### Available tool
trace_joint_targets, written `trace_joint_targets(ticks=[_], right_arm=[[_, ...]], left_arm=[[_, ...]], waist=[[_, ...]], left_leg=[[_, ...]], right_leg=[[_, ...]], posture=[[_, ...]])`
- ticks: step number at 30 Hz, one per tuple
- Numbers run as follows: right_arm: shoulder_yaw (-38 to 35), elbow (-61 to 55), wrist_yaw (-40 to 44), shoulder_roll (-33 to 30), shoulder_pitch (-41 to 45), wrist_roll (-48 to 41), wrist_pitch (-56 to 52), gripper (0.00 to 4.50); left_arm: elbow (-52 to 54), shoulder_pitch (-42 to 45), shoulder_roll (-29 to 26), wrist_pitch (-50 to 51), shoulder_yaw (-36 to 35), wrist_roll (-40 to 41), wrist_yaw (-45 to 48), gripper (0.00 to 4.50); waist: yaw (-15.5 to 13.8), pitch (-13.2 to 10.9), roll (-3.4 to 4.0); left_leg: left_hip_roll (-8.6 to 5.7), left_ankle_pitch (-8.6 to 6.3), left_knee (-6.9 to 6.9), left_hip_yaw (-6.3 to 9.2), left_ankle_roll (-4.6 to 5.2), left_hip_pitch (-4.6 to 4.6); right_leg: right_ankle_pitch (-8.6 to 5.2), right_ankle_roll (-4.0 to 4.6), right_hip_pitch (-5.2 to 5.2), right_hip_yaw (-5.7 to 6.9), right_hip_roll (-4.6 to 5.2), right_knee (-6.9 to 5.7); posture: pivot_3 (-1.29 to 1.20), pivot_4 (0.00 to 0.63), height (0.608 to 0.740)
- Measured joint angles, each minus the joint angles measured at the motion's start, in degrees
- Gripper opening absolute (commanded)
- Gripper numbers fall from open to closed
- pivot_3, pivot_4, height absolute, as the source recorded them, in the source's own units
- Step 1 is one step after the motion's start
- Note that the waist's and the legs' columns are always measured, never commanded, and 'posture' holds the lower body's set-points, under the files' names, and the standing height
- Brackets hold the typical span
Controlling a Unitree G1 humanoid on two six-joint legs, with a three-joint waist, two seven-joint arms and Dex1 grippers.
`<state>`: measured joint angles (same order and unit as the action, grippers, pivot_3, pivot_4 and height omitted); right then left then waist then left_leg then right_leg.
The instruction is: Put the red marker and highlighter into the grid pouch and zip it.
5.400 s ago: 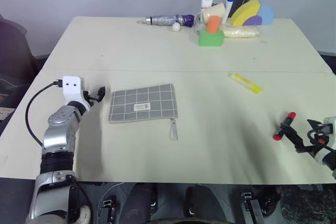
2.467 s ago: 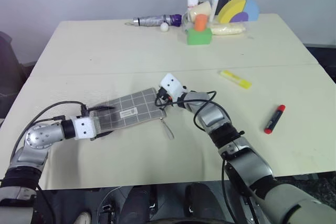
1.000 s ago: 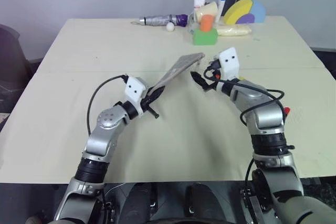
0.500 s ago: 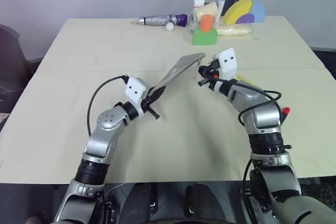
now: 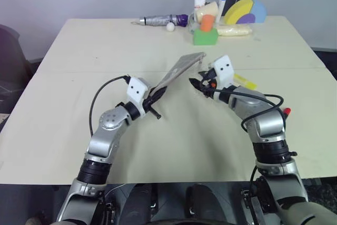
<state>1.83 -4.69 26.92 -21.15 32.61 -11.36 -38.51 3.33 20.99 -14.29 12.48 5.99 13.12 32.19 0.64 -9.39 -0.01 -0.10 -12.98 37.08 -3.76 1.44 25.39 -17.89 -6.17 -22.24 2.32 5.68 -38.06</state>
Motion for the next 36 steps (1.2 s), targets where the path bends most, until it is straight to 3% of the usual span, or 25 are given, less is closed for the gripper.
trace_joint_targets(ticks=[16,19,23,24,29,36], right_arm=[[-1.2,7.0,-3.9,1.0,3.8,1.5,4.2,3.33],[-1.4,8.5,-4.1,1.8,4.6,1.2,5.2,2.45],[-1.7,9.2,-3.6,2.2,4.7,0.6,6.1,0.4],[-1.7,9.3,-3.5,2.2,4.7,0.4,6.2,0.08],[-1.1,8.7,-2.2,2.1,4.6,0.0,6.2,0.08],[7.8,-2.1,4.8,-1.2,1.5,1.1,3.8,0.08]], left_arm=[[-0.2,0.1,-0.1,0.0,0.0,0.0,0.2,0.0],[-0.2,0.1,-0.1,0.0,0.0,0.0,0.2,0.0],[-0.2,0.1,-0.2,0.0,0.0,0.0,0.2,0.0],[-0.2,0.1,-0.2,0.0,0.0,0.0,0.2,0.0],[-0.2,0.1,-0.2,0.0,0.0,0.0,0.2,0.0],[-0.3,0.1,-0.2,-0.1,0.0,-0.2,0.2,0.0]], waist=[[0.0,0.0,0.0],[0.0,0.0,-0.01],[0.0,0.0,-0.01],[0.0,0.0,-0.01],[0.0,0.0,-0.01],[0.0,0.0,-0.01]], left_leg=[[0.0,0.0,0.0,0.0,0.0,0.0],[0.0,0.0,0.0,0.0,0.0,0.0],[0.0,0.0,0.0,0.0,0.0,0.0],[0.0,0.0,0.0,0.0,0.0,0.0],[0.0,0.0,0.0,0.0,0.0,0.0],[0.01,0.0,0.0,0.0,0.0,0.0]], right_leg=[[0.0,0.0,0.0,0.0,-0.02,0.0],[0.0,0.0,0.01,0.0,-0.02,0.0],[0.0,0.0,0.01,0.0,-0.02,0.0],[0.0,0.0,0.0,0.0,-0.01,0.0],[0.0,0.0,0.0,0.0,-0.01,0.0],[0.0,0.0,0.0,0.0,0.0,0.02]], posture=[[0.0,0.15,0.74],[0.0,0.15,0.74],[0.0,0.15,0.74],[0.0,0.15,0.74],[0.0,0.15,0.74],[0.0,0.15,0.74]])
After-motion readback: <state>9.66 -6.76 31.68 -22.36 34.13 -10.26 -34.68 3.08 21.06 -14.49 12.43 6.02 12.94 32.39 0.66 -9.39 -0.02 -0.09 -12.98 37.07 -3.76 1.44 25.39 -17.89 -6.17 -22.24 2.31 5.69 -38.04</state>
